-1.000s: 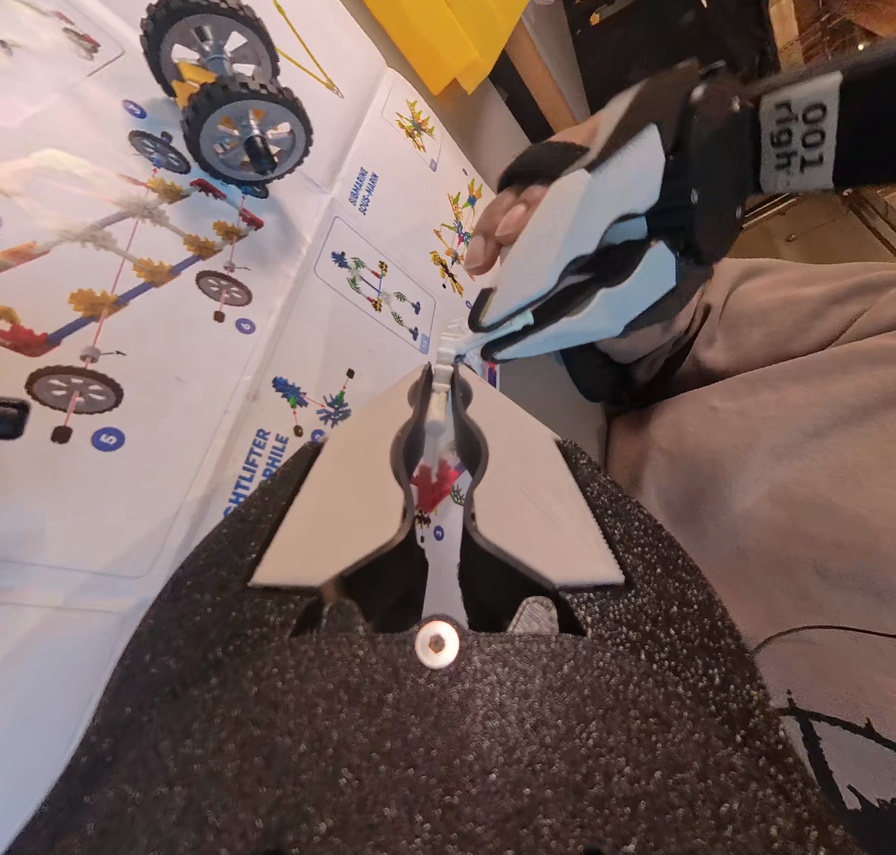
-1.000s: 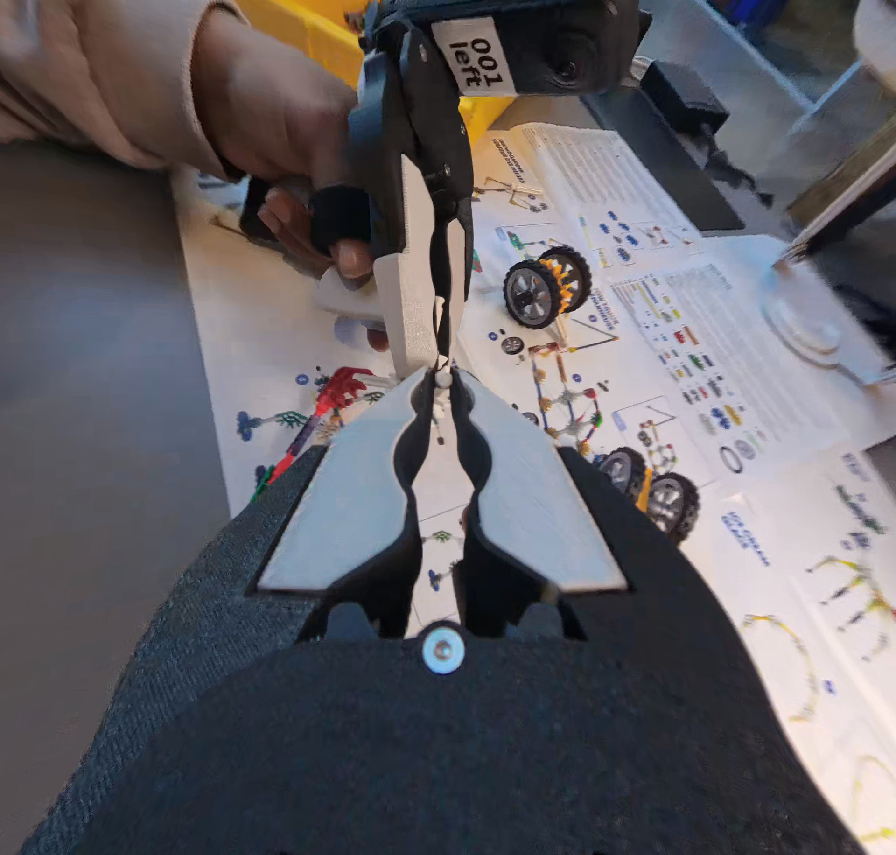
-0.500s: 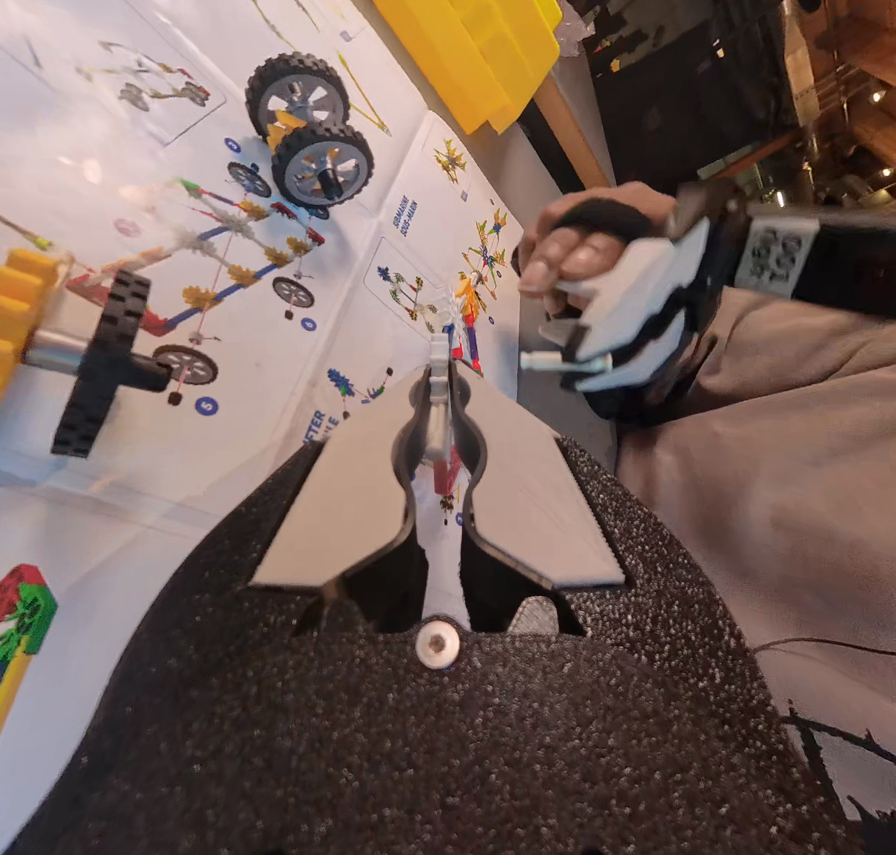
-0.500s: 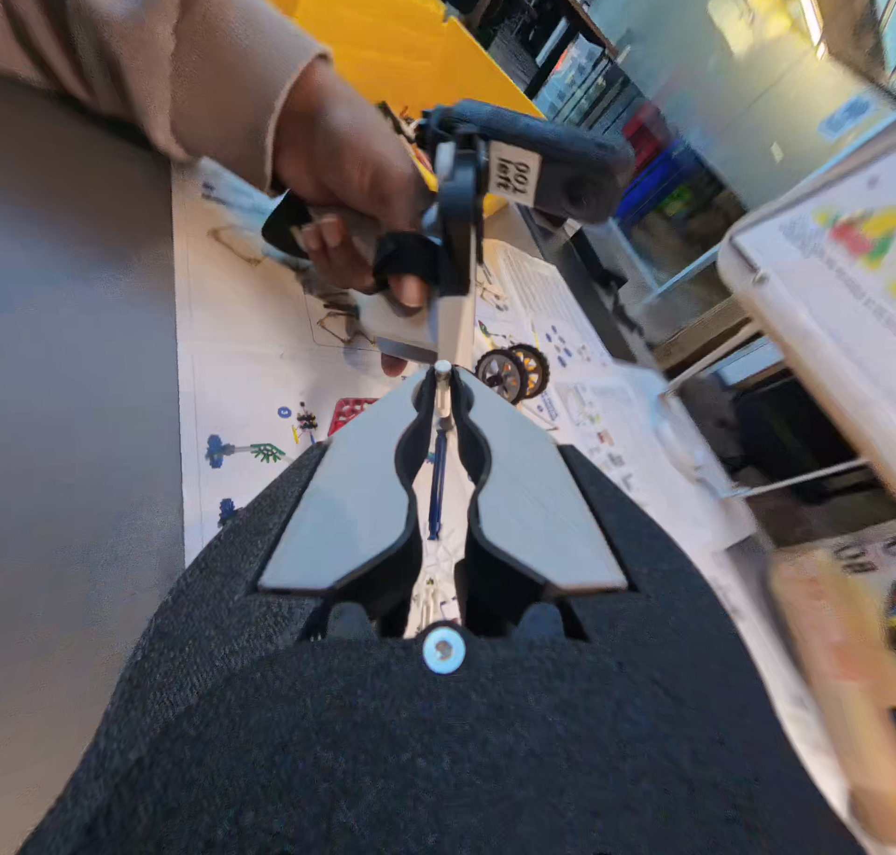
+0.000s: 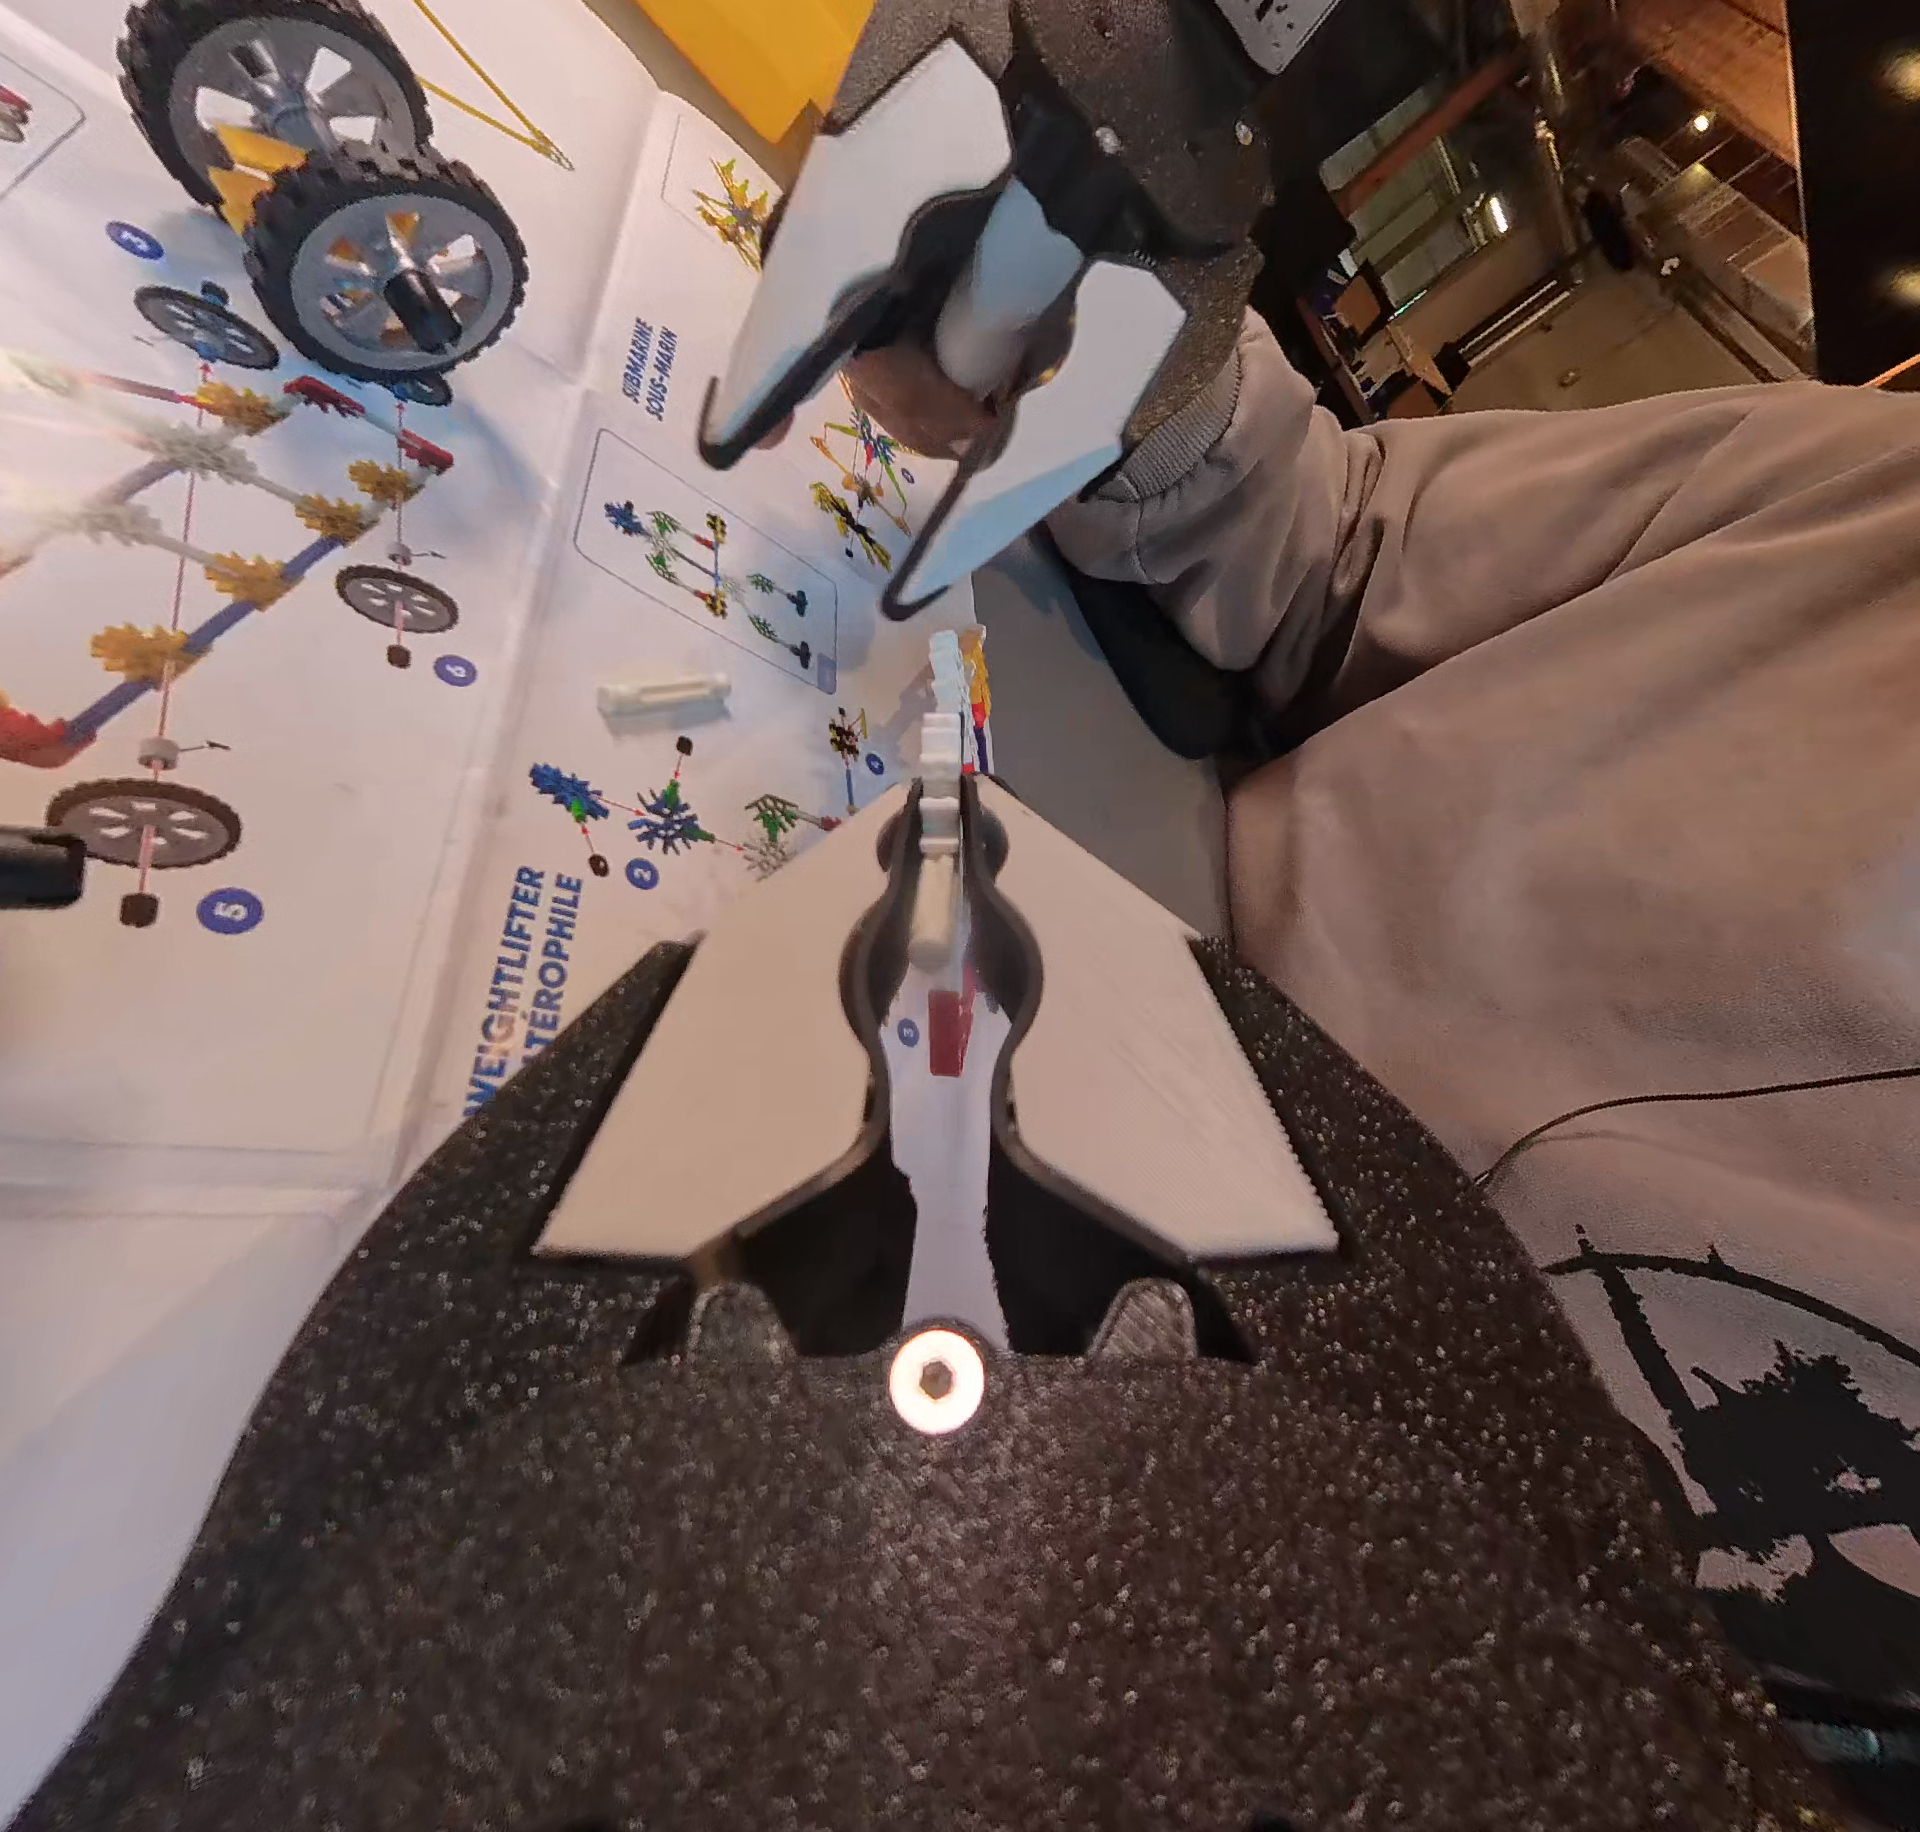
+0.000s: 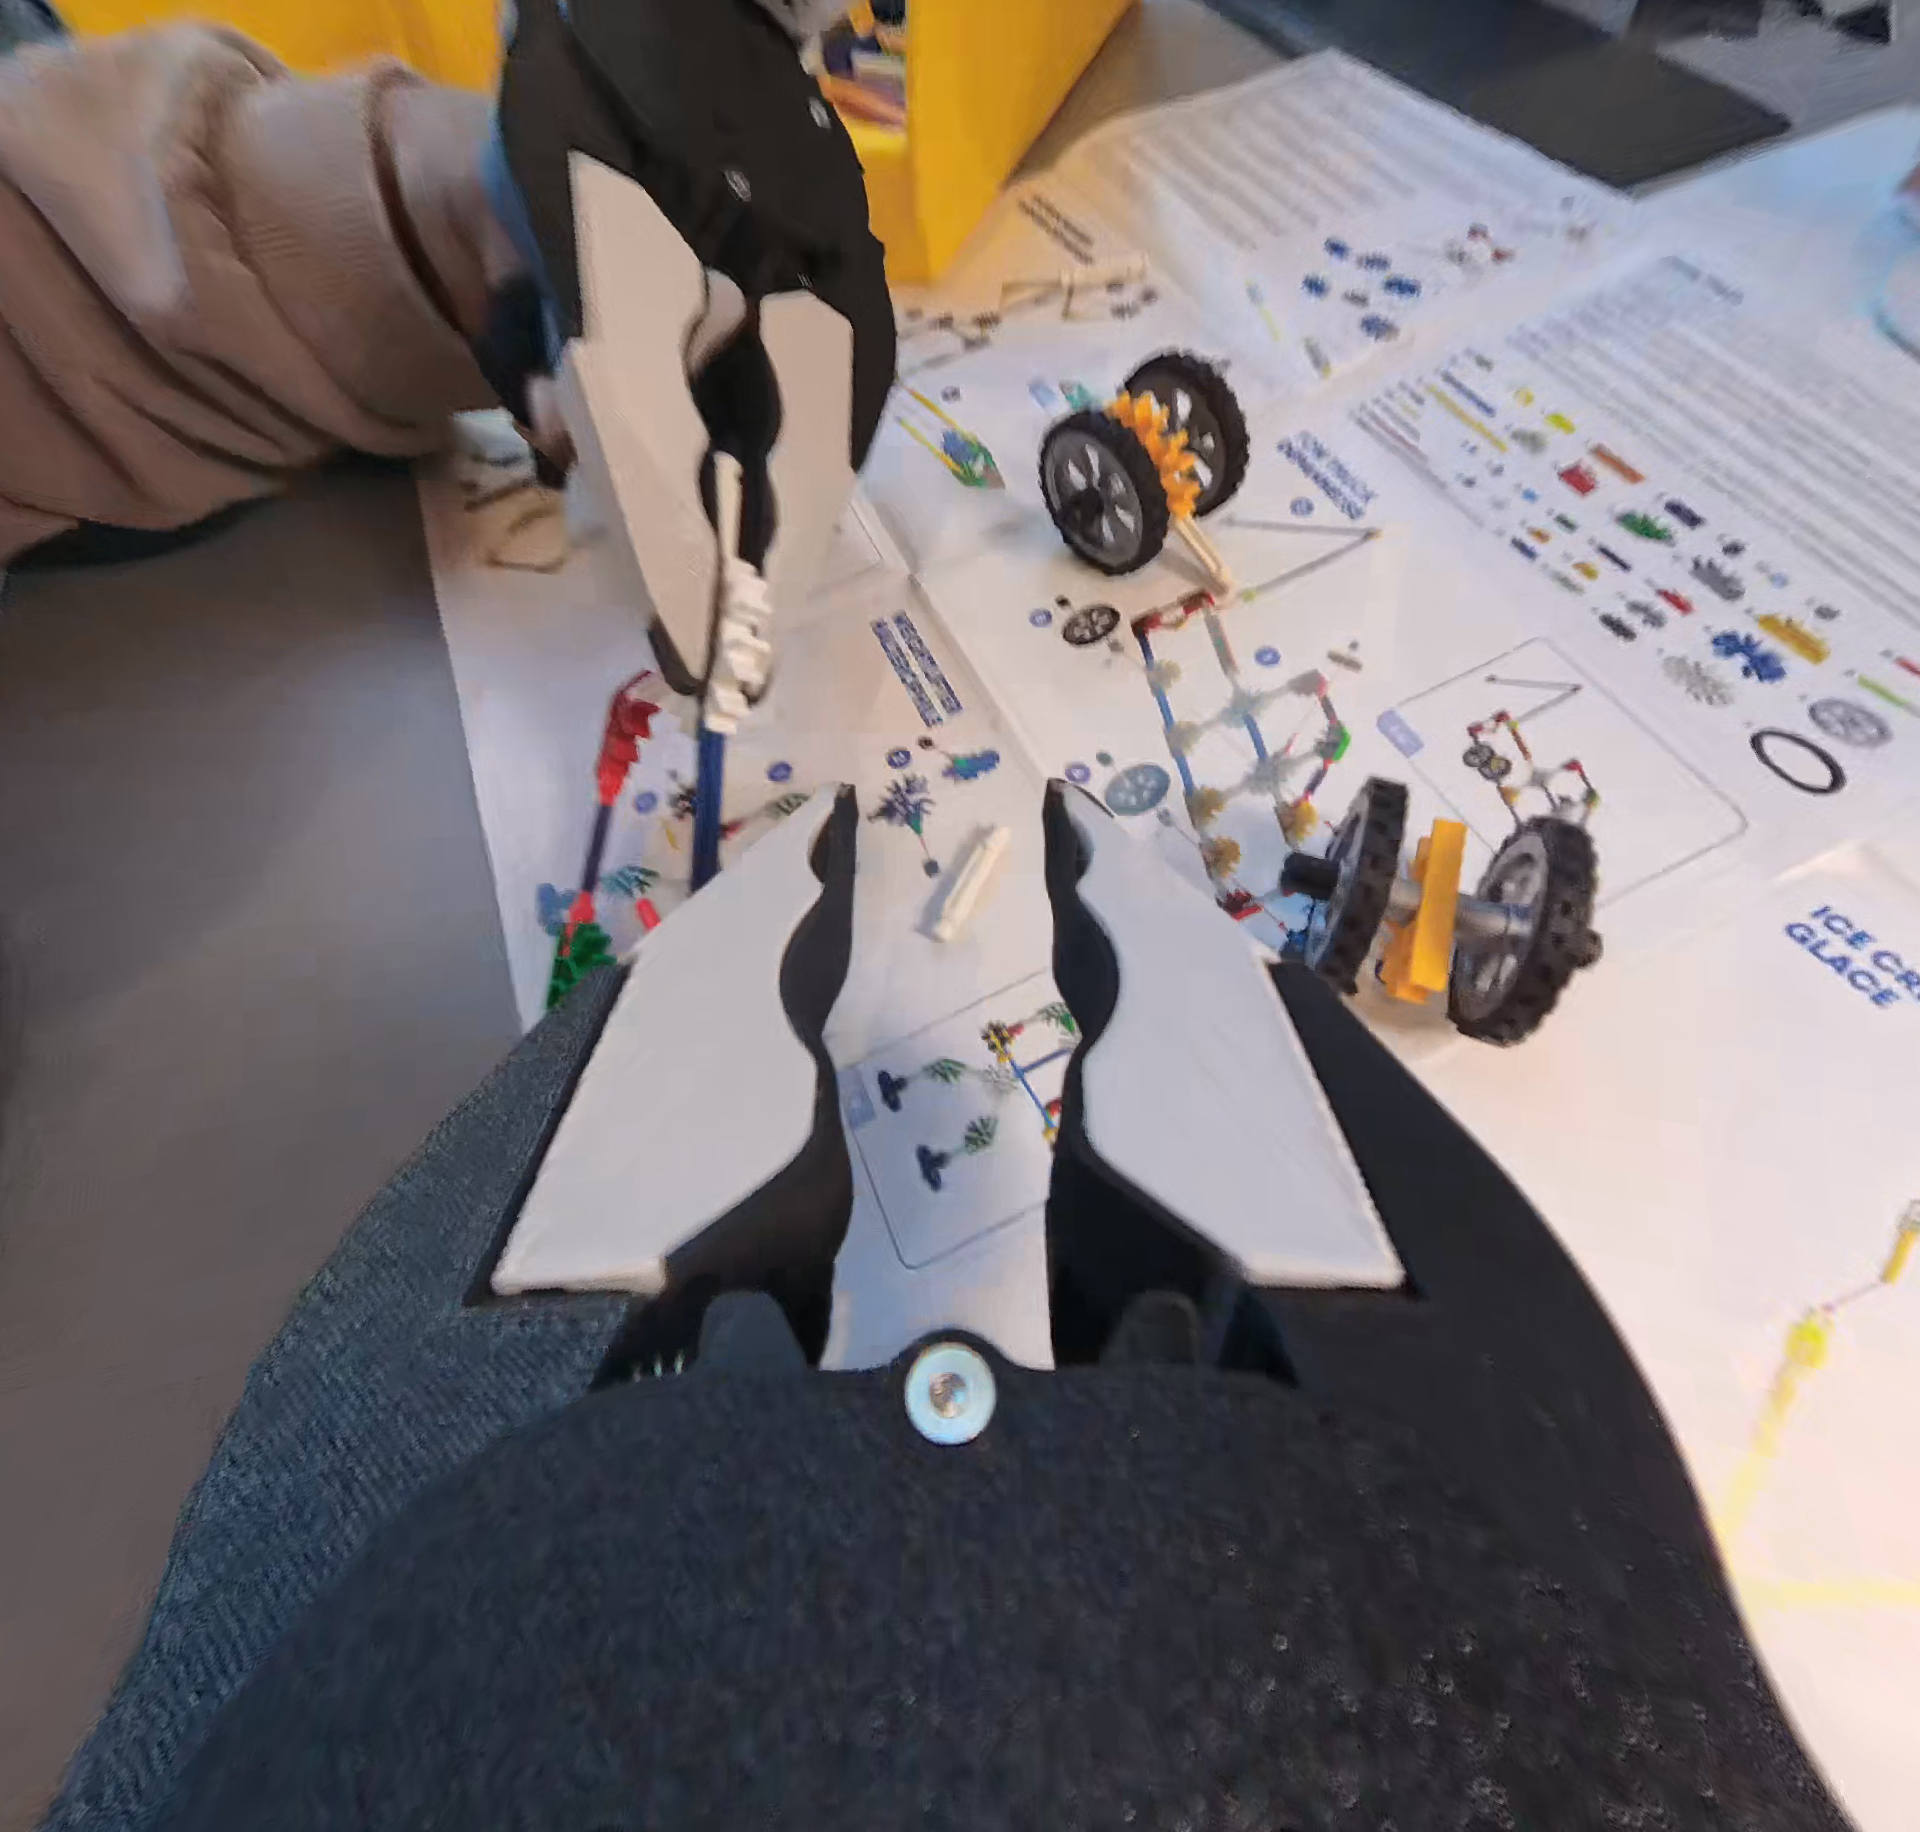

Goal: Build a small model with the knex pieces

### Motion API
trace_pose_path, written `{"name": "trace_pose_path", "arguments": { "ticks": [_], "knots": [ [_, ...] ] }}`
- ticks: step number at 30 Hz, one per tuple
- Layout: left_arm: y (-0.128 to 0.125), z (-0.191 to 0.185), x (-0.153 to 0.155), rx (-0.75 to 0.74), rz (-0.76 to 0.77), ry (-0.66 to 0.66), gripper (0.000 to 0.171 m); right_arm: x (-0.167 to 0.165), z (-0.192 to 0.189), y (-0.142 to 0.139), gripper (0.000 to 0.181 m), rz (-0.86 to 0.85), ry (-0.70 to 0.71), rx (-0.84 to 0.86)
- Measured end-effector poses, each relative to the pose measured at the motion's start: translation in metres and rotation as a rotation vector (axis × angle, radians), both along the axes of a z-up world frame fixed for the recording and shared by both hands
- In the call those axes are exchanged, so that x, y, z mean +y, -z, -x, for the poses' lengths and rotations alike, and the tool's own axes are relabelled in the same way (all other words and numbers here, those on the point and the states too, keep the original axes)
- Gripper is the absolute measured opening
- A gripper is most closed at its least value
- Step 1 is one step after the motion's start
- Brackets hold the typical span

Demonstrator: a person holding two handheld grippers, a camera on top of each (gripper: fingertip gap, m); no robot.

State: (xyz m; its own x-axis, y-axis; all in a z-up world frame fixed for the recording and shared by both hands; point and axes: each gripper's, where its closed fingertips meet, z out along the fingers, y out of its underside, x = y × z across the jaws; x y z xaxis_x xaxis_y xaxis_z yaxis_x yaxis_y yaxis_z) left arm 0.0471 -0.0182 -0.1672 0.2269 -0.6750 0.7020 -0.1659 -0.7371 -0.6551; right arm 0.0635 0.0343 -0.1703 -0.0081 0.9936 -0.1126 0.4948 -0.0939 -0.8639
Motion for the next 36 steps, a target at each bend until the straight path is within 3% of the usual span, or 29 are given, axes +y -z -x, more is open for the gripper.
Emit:
{"name": "trace_pose_path", "arguments": {
  "ticks": [3, 6, 7, 8, 10, 15, 18, 20, 21, 25, 28, 32, 36],
  "knots": [
    [-0.012, -0.001, 0.003, -0.034, -0.070, -0.014, 0.004, -0.033, 0.001, -0.031, 0.036, 0.126, -0.141, 0.141],
    [-0.026, -0.007, 0.000, -0.068, -0.134, -0.003, 0.004, -0.056, 0.006, -0.021, 0.036, 0.151, -0.220, 0.098],
    [-0.029, -0.010, -0.001, -0.073, -0.159, 0.003, 0.004, -0.060, 0.010, -0.016, 0.028, 0.134, -0.227, 0.090],
    [-0.031, -0.012, -0.003, -0.070, -0.182, 0.008, 0.004, -0.063, 0.013, -0.013, 0.007, 0.129, -0.234, 0.088],
    [-0.035, -0.013, -0.005, -0.059, -0.228, 0.016, 0.005, -0.066, 0.015, -0.016, 0.005, 0.158, -0.246, 0.110],
    [-0.053, -0.003, 0.010, -0.140, -0.276, -0.086, 0.025, -0.036, 0.013, -0.062, 0.003, 0.280, -0.104, 0.380],
    [-0.073, -0.007, 0.011, -0.279, -0.286, -0.117, 0.026, -0.024, 0.008, -0.096, 0.003, 0.408, -0.015, 0.643],
    [-0.083, -0.013, 0.015, -0.328, -0.306, -0.163, 0.016, -0.019, 0.006, -0.109, 0.002, 0.500, 0.033, 0.777],
    [-0.087, -0.014, 0.016, -0.332, -0.323, -0.183, 0.000, -0.022, 0.009, -0.107, 0.003, 0.508, 0.034, 0.770],
    [-0.093, -0.003, 0.011, -0.197, -0.395, -0.148, 0.000, -0.042, 0.013, -0.095, 0.010, 0.395, -0.124, 0.611],
    [-0.085, 0.010, -0.003, -0.062, -0.261, -0.040, 0.000, -0.053, 0.002, -0.092, 0.030, 0.269, -0.247, 0.494],
    [-0.073, 0.011, -0.028, 0.063, -0.176, 0.135, 0.000, -0.062, 0.001, -0.091, 0.033, 0.149, -0.307, 0.368],
    [-0.060, 0.006, -0.046, 0.123, -0.183, 0.243, 0.000, -0.050, 0.006, -0.086, 0.040, 0.108, -0.235, 0.338]
  ]
}}
